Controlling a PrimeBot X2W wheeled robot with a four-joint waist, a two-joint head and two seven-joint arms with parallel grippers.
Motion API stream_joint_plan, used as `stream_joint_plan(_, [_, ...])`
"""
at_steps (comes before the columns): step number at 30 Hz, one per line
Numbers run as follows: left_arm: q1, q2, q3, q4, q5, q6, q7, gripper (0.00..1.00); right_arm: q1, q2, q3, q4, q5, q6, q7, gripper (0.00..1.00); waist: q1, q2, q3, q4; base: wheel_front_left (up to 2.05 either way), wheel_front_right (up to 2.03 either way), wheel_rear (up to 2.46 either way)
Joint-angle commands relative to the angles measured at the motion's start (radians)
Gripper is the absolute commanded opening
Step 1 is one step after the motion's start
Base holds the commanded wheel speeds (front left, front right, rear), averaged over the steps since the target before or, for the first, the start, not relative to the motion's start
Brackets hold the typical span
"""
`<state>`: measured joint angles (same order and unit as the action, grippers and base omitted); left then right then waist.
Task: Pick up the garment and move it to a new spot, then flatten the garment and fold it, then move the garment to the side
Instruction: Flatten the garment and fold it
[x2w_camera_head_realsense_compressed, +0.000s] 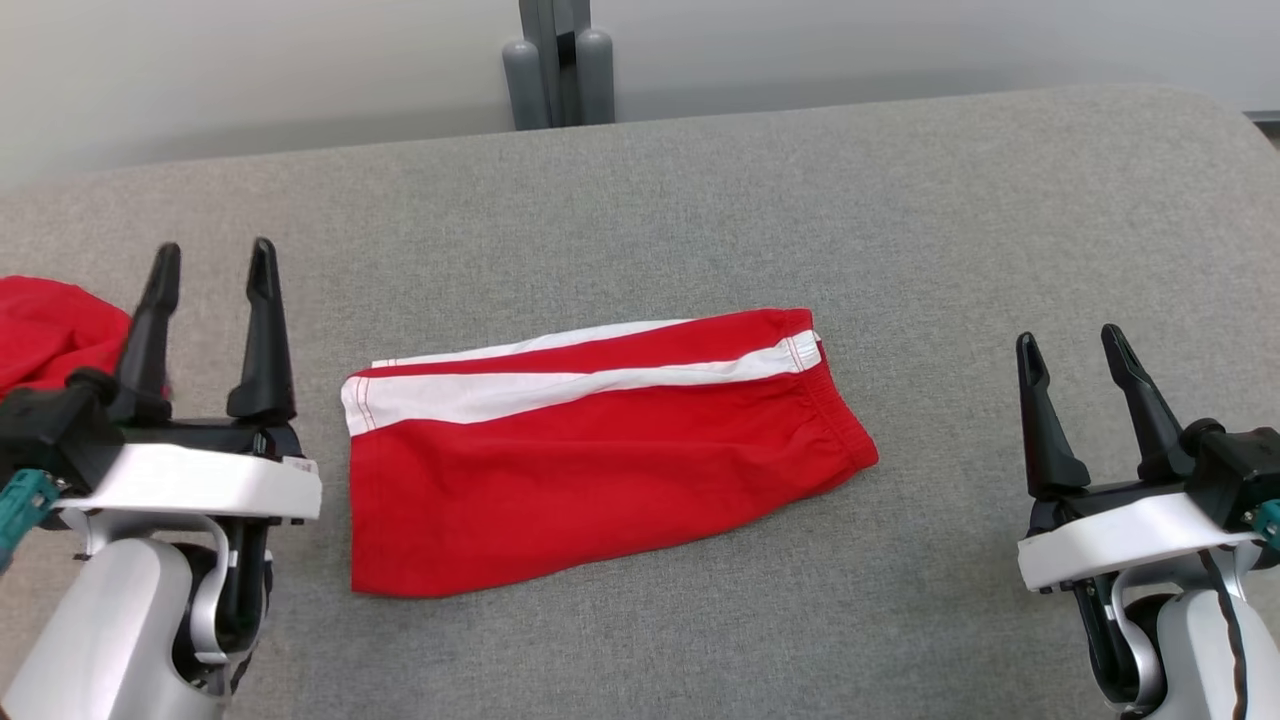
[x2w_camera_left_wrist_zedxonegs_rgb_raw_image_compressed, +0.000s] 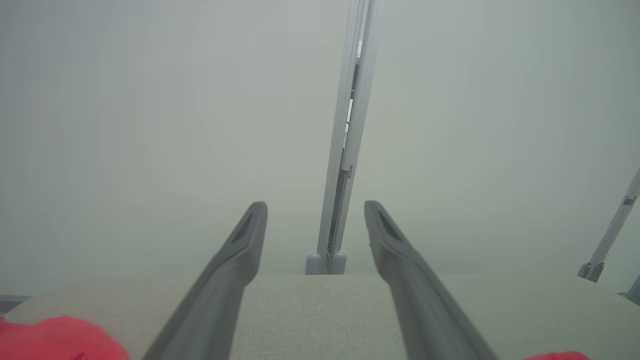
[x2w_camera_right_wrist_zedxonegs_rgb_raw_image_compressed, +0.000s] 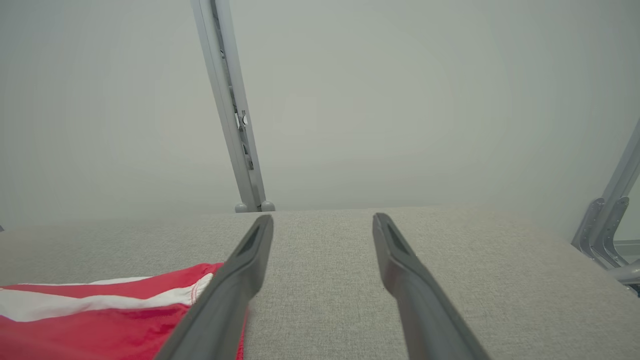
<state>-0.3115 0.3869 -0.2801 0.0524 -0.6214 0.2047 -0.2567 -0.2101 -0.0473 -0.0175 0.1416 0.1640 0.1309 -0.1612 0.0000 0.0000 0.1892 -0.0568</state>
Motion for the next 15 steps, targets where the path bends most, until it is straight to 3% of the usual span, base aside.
stream_joint_plan(1, [0.000,0.001,0.016,-0.004,0.021,0.000,-0.006,1.00,-0.004,-0.006,-0.003,-0.002,-0.011,0.000,0.002,1.00,0.0000,0.0000,-0.012,0.001,0.00,0.00,0.00])
stream_joint_plan(8, [0.134,-0.031,0.068,-0.018,0.125,0.023,-0.007,1.00,0.035,-0.005,0.002,0.016,-0.011,0.000,0.007,1.00,0.0000,0.0000,-0.062,0.000,0.00,0.00,0.00])
stream_joint_plan(15, [0.250,-0.058,0.096,-0.029,0.172,-0.007,-0.007,1.00,0.091,-0.005,0.003,0.015,-0.034,0.000,0.018,1.00,0.0000,0.0000,-0.101,0.012,0.00,0.00,0.00])
